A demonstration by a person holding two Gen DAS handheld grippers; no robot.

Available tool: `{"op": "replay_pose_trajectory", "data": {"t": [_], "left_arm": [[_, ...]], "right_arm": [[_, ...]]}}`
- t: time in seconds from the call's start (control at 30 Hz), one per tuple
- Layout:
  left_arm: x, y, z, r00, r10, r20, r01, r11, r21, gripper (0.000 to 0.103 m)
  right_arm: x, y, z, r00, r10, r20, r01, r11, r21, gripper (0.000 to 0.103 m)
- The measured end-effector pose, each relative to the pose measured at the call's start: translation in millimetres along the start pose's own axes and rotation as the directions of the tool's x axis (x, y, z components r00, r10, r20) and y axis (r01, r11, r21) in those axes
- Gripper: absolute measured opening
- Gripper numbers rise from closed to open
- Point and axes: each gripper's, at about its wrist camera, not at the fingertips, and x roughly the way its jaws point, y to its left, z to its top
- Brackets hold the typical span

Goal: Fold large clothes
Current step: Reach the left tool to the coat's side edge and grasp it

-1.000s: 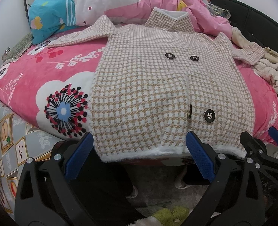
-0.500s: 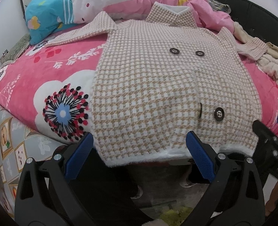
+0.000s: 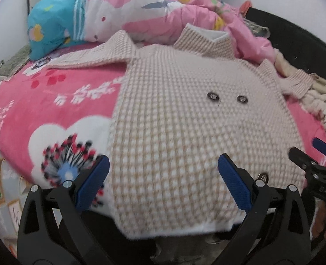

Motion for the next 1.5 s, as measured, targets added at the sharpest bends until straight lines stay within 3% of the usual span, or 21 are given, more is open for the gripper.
{"op": "replay_pose_trajectory", "data": {"t": [0.17, 0.33, 0.5, 0.63, 0.93, 1.03, 1.13, 1.2, 1.3, 1.33, 1.43, 1.5], "left_arm": [[10.0, 11.0, 28.0, 0.994, -0.108, 0.023, 0.11, 0.992, -0.068, 0.095], [32.7, 28.8, 55.7, 0.992, -0.123, 0.017, 0.125, 0.984, -0.13, 0.095], [47.4, 61.3, 84.1, 0.998, -0.02, 0.057, 0.03, 0.984, -0.176, 0.095], [61.5, 102.6, 109.5, 0.995, 0.072, 0.065, -0.054, 0.967, -0.247, 0.095], [109.1, 231.9, 153.3, 0.981, 0.195, -0.018, -0.178, 0.85, -0.495, 0.095], [125.0, 269.2, 166.1, 0.985, 0.171, -0.022, -0.152, 0.801, -0.579, 0.095], [139.0, 302.8, 173.9, 0.991, 0.13, 0.007, -0.09, 0.724, -0.684, 0.093], [154.7, 323.6, 180.8, 0.993, 0.115, -0.003, -0.08, 0.67, -0.738, 0.082], [181.6, 341.7, 190.6, 0.994, 0.1, -0.048, -0.1, 0.618, -0.78, 0.065], [188.2, 346.0, 193.8, 0.993, 0.1, -0.058, -0.107, 0.611, -0.784, 0.063], [206.5, 354.8, 210.3, 0.98, 0.154, -0.129, -0.198, 0.63, -0.751, 0.046], [210.9, 354.4, 219.3, 0.962, 0.211, -0.175, -0.272, 0.656, -0.704, 0.024]], "right_arm": [[26.1, 13.3, 31.8, 0.997, 0.06, 0.047, -0.057, 0.997, -0.06, 0.098], [69.6, 24.8, 63.2, 0.992, 0.124, 0.008, -0.123, 0.989, -0.086, 0.098], [113.1, 27.2, 91.9, 0.987, 0.155, -0.051, -0.159, 0.984, -0.082, 0.098], [137.7, 26.3, 103.8, 0.981, 0.158, -0.111, -0.167, 0.983, -0.082, 0.098], [158.6, 21.1, 120.7, 0.965, 0.212, -0.156, -0.224, 0.973, -0.064, 0.098], [162.8, 21.5, 128.4, 0.964, 0.218, -0.153, -0.23, 0.971, -0.061, 0.098], [167.7, 20.4, 131.8, 0.963, 0.218, -0.157, -0.229, 0.972, -0.054, 0.098], [169.7, 20.5, 132.1, 0.961, 0.229, -0.157, -0.239, 0.97, -0.051, 0.098], [173.9, 25.8, 130.3, 0.96, 0.23, -0.16, -0.243, 0.968, -0.065, 0.098], [175.0, 27.7, 129.4, 0.959, 0.232, -0.16, -0.245, 0.967, -0.07, 0.098], [175.6, 29.9, 126.9, 0.959, 0.238, -0.156, -0.251, 0.965, -0.076, 0.097], [174.1, 28.4, 125.4, 0.957, 0.253, -0.145, -0.264, 0.963, -0.063, 0.093]]}}
